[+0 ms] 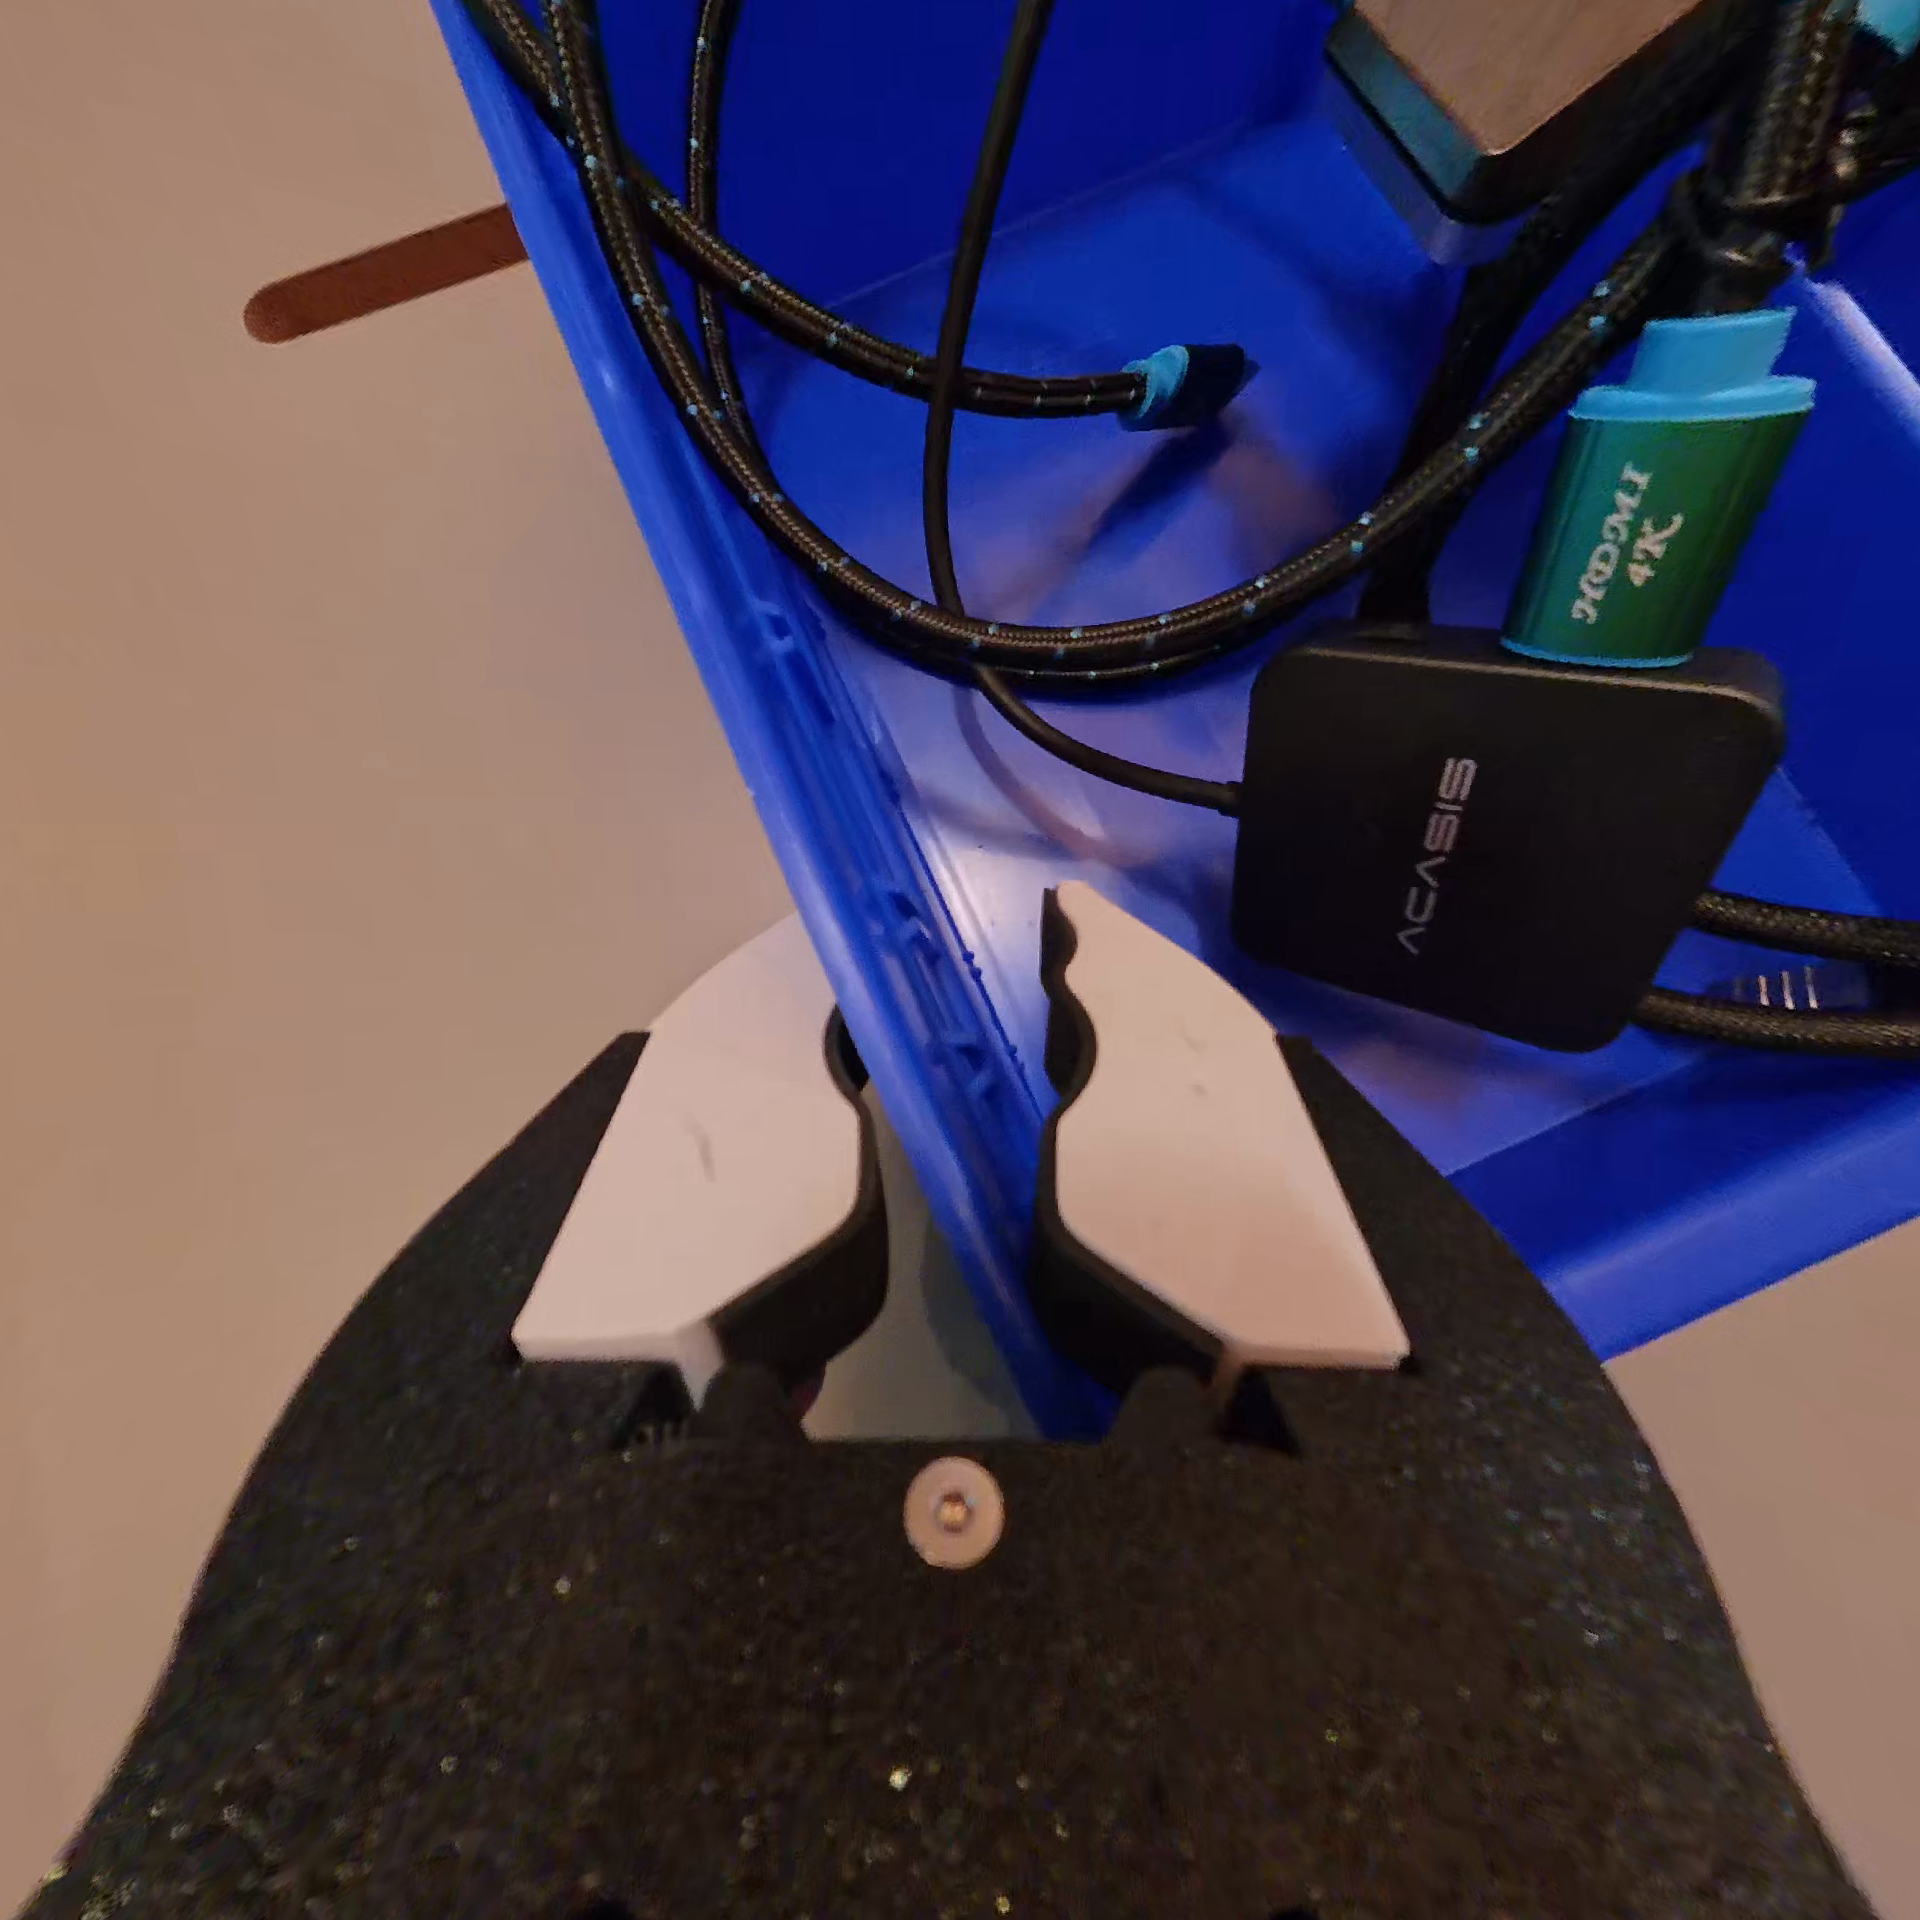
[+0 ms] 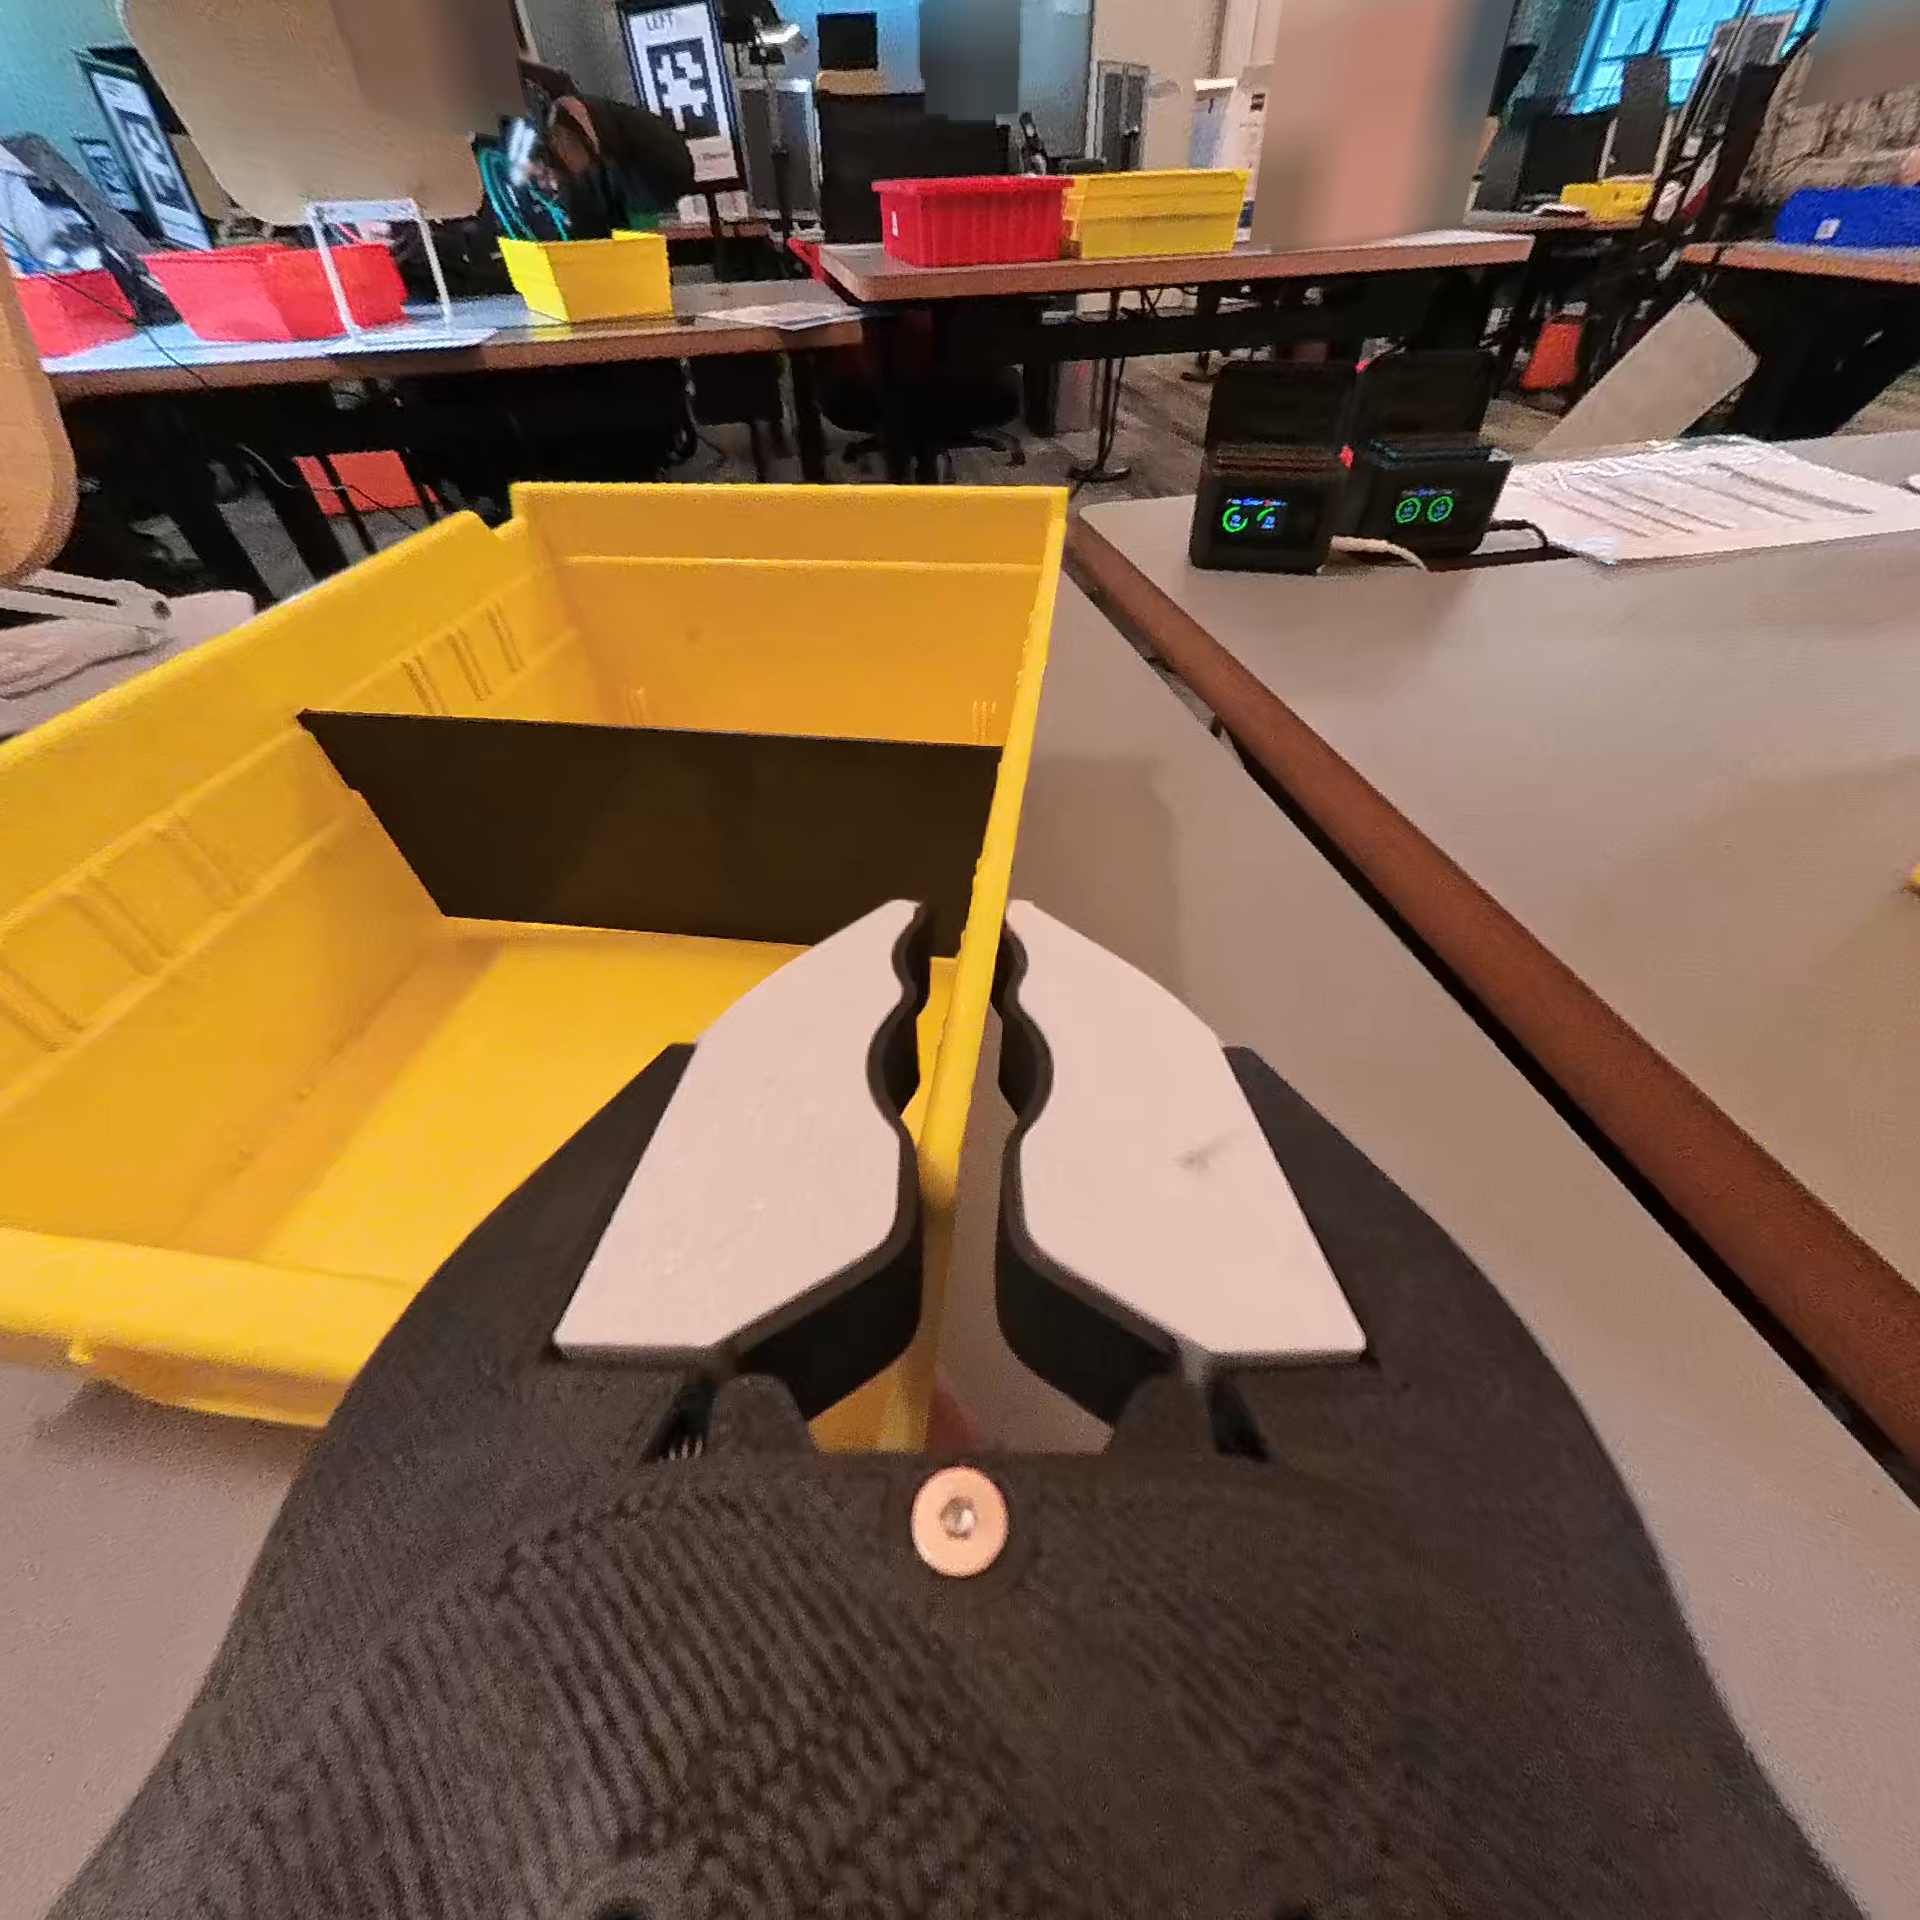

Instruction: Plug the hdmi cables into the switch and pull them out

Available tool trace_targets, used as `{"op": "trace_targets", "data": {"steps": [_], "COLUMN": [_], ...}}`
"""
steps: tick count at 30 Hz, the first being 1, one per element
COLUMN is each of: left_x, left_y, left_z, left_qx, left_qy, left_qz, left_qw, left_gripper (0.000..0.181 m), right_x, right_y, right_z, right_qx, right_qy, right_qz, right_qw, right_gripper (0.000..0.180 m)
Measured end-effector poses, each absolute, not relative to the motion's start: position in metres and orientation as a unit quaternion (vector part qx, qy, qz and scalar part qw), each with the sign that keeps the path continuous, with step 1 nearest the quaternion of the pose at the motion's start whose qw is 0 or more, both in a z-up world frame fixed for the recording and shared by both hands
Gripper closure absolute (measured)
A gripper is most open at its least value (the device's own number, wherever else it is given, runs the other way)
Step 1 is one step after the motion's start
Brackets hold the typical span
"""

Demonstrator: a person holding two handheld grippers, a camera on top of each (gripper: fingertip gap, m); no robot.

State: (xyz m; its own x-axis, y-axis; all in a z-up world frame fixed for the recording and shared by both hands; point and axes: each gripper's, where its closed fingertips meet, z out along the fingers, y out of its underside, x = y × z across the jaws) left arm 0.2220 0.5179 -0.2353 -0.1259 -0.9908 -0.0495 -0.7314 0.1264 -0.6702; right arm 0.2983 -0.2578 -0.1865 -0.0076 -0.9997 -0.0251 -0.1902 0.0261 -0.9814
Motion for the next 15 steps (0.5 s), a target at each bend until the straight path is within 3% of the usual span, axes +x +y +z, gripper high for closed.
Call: {"op": "trace_targets", "data": {"steps": [4, 15], "left_x": [0.223, 0.208], "left_y": [0.521, 0.542], "left_z": [-0.236, -0.231], "left_qx": [-0.621, -0.652], "left_qy": [0.702, 0.688], "left_qz": [-0.239, -0.106], "left_qw": [0.255, 0.300], "left_gripper": [0.151, 0.117], "right_x": [0.301, 0.292], "right_y": [-0.257, -0.250], "right_z": [-0.187, -0.167], "right_qx": [-0.540, -0.577], "right_qy": [0.554, 0.515], "right_qz": [-0.431, -0.437], "right_qw": [0.464, 0.459], "right_gripper": [0.168, 0.142]}}
